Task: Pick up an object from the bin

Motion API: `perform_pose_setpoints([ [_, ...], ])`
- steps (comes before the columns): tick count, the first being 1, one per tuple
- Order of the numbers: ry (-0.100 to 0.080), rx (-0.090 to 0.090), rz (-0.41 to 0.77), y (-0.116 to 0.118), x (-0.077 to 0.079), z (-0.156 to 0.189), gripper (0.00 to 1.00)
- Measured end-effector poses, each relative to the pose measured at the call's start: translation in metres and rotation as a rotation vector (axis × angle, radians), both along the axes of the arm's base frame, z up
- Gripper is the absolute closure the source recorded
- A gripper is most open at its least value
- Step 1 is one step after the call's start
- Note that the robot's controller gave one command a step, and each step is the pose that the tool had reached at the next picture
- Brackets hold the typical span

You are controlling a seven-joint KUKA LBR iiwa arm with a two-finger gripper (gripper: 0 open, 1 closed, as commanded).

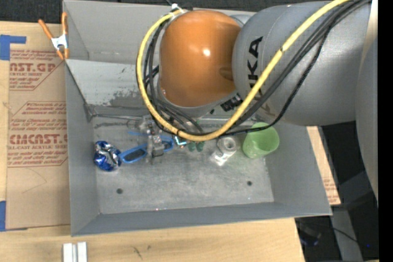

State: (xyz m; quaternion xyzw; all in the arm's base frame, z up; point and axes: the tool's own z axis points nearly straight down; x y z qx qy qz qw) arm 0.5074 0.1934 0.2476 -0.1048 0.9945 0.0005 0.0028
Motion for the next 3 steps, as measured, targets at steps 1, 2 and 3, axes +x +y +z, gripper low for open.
perform_pose_setpoints([
  [1,0.003,-0.001,0.0,0.0,-0.001,-0.001,1.0],
  [2,0.003,-0.001,0.0,0.0,-0.001,-0.001,0.0],
  [3,0.01,-0.002,0.036,0.041,0.011,-0.113,0.0],
])
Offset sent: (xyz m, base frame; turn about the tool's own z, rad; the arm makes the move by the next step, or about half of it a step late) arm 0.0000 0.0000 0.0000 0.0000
